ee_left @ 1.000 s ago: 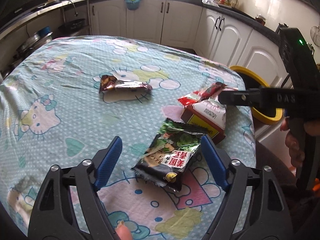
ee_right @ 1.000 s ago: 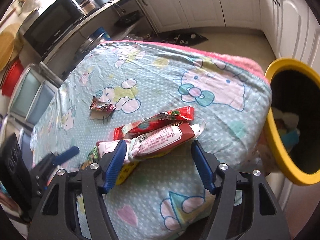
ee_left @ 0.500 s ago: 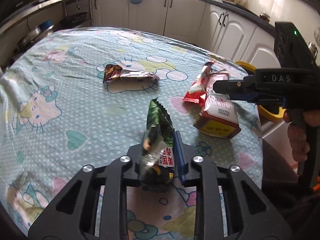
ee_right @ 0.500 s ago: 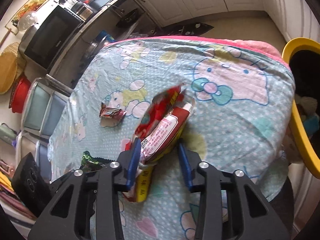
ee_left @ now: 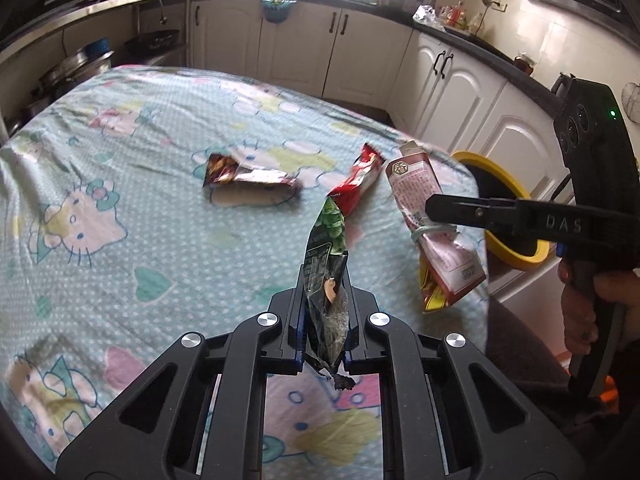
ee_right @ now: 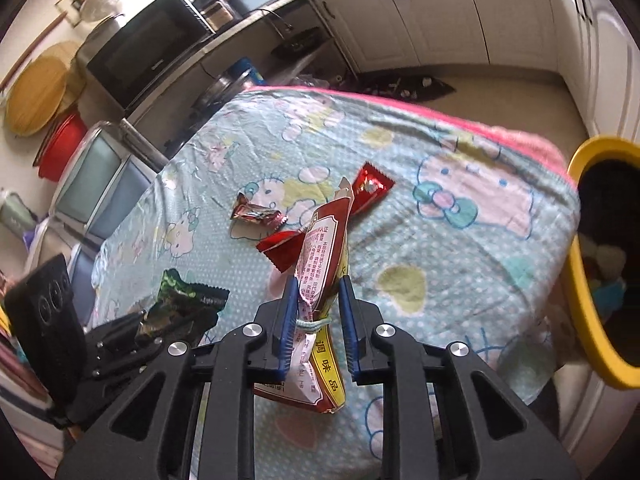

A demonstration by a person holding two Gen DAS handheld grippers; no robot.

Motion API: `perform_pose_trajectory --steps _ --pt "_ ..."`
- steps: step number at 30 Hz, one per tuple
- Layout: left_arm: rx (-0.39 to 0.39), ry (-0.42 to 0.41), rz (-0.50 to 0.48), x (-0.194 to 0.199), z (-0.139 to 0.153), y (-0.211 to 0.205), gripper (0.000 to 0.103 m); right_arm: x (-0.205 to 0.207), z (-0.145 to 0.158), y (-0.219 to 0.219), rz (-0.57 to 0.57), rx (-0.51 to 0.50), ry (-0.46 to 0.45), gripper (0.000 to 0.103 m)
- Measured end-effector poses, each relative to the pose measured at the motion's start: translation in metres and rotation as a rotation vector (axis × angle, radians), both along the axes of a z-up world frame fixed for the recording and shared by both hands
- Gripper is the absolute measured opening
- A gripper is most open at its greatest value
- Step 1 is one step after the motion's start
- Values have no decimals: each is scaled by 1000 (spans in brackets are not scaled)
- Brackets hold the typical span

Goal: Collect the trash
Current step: 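Carry the green bag and pink-white packet over the yellow bin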

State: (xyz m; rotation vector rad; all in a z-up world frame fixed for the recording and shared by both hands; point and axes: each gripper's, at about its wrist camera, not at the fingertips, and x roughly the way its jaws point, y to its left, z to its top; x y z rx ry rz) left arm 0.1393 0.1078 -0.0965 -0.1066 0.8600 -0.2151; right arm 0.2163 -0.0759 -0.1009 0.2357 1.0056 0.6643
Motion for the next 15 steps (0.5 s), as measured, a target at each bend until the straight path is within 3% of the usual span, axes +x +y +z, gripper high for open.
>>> perform_pose_trajectory --steps 15 --pt "5 -91 -37 8 38 -31 8 -13 35 -30 -28 8 -116 20"
